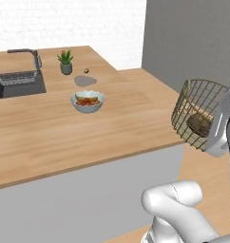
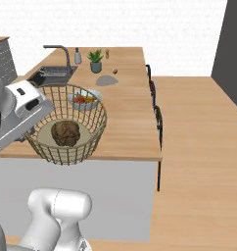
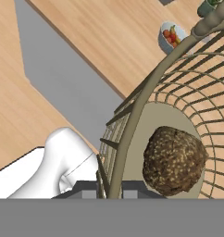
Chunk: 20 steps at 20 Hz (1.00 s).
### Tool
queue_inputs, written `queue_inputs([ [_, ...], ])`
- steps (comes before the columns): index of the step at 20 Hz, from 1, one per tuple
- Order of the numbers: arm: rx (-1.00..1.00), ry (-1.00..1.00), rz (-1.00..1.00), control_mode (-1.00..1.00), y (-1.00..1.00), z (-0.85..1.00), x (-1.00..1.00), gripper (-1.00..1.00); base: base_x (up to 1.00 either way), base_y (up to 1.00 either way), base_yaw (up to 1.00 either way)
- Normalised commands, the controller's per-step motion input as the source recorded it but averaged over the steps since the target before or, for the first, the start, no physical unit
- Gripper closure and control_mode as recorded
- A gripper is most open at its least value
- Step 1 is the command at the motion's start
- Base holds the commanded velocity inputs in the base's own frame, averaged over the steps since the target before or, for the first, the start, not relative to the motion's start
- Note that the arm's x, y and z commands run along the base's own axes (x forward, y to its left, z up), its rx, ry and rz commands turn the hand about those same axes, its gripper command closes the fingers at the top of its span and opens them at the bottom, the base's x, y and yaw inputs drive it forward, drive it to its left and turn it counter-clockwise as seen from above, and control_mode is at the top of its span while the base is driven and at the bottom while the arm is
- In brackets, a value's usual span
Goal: Open the cabinet, pick up the bread from the cabinet and place it in the basket. Then move the basket to the dining counter.
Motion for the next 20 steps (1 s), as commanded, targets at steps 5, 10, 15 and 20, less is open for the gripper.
queue_inputs([
  [5, 0.0, 0.0, 0.0, 1.0, 0.0, 0.0, 0.0, 1.0, 0.4, -0.6, 0.11],
  [10, 0.0, 0.0, 0.0, 1.0, 0.0, 0.0, 0.0, 1.0, 0.65, -0.39, 0.05],
  [15, 0.0, 0.0, 0.0, 1.0, 0.0, 0.0, 0.0, 1.0, 0.86, -0.04, 0.0],
  [20, 0.0, 0.0, 0.0, 1.0, 0.0, 0.0, 0.0, 1.0, -0.02, 0.0, 0.03],
])
